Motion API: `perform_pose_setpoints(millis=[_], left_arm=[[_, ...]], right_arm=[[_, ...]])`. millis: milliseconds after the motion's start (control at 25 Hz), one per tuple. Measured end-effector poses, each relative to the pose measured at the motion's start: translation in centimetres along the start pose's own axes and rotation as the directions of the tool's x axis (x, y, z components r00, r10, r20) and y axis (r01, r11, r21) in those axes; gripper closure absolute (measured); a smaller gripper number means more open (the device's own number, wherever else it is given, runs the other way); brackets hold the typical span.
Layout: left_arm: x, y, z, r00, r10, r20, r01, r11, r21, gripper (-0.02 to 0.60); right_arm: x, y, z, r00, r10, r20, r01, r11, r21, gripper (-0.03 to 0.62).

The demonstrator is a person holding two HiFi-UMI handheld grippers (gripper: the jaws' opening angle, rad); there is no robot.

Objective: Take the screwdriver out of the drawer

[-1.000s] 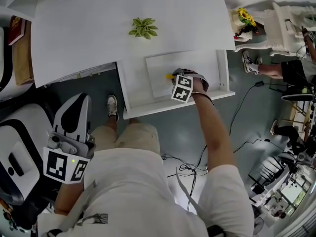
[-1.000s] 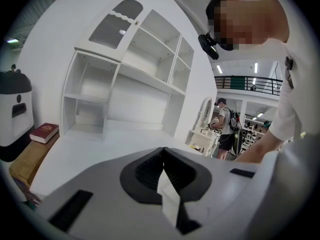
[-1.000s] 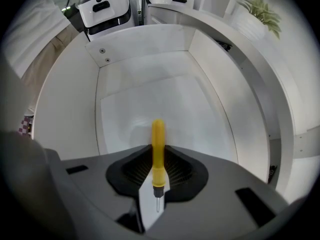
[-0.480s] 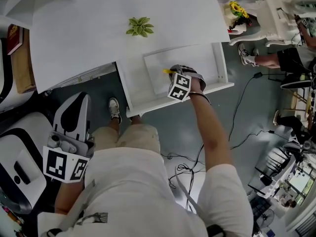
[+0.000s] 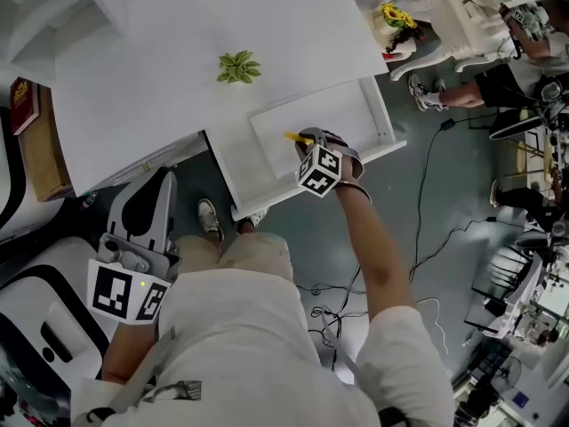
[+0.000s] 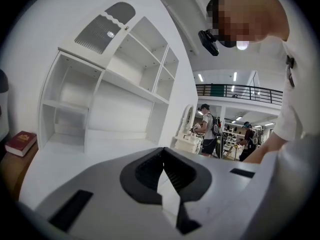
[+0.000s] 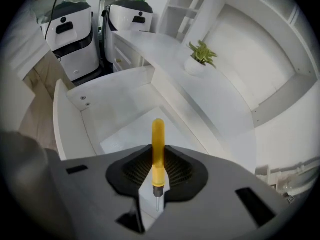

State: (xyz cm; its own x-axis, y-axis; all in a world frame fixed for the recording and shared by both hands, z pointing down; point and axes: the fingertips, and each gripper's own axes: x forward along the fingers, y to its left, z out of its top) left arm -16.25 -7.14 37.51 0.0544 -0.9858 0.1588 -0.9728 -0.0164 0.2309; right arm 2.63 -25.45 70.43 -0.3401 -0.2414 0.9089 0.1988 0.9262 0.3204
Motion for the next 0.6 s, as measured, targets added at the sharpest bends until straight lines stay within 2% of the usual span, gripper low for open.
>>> perform_pose_setpoints(millis=[360,600], left_arm=[[-0.1,-0.4,2.2,0.993,-0.106,0.047,0.104,0.994,0.030,0.566],[-1.4,-0.3,4.6,0.987,-0.132,0.096,0.126,0.990,0.061,0.566]], right_arm=[[-5.7,-1.3,2.1,0.987,-0.142,0.073,0.127,0.975,0.185,0.511],[-9.3,-2.2,3.9,0.965,-0.232,0.118,0.191,0.939,0.285,0.511]])
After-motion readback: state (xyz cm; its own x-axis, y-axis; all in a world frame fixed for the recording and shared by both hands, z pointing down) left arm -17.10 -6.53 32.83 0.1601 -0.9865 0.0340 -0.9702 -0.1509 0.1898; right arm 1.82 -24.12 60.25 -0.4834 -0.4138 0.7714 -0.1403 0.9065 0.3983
